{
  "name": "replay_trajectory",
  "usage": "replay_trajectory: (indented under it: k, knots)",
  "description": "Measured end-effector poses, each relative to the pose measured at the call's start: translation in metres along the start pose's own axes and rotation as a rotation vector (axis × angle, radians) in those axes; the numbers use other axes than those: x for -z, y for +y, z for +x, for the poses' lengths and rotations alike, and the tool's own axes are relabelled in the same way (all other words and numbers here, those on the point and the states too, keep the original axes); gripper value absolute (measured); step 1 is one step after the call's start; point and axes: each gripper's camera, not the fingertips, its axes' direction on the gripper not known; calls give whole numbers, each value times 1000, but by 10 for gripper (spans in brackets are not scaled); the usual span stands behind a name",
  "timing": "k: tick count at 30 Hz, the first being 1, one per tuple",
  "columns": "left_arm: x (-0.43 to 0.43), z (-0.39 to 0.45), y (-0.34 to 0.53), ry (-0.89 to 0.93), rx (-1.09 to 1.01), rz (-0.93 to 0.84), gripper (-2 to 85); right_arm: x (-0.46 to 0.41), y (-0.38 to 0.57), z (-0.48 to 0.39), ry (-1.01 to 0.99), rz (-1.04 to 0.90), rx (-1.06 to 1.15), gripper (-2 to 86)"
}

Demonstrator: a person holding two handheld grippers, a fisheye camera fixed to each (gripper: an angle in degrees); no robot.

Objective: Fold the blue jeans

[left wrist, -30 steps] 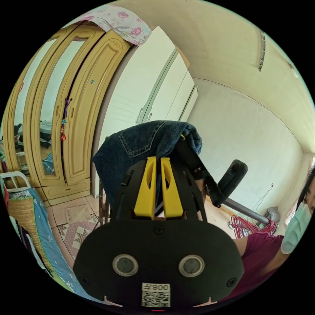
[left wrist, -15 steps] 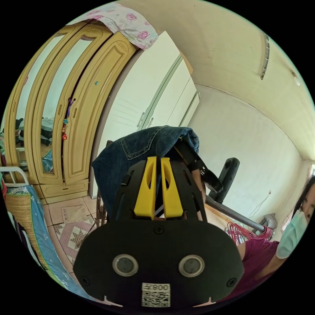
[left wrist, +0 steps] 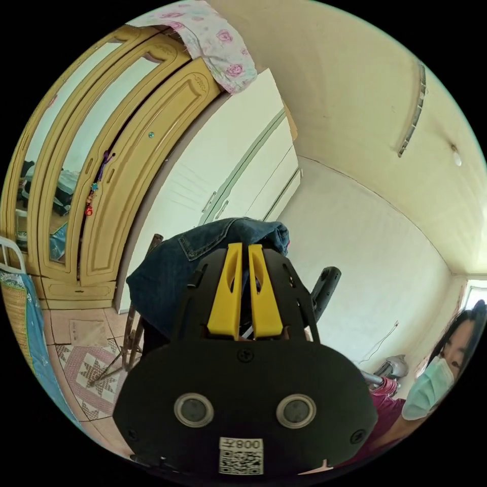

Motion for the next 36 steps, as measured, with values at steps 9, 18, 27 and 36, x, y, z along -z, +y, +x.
replay_trajectory:
  k: [9, 18, 27, 36]
  knots:
    - [101, -3, -35, -26, 14, 218, 15, -36, 2, -4, -204, 112, 128, 0]
    - [200, -13, -22, -101, -19, 291, 15, -139, -19, -34, 43, -63, 305, 0]
    - [246, -39, 19, -198, 14, 197, 15, -289, -37, -29, 118, -512, 237, -1]
    - [302, -41, 56, -164, 57, 192, 15, -419, -2, -51, 457, -814, 426, -2]
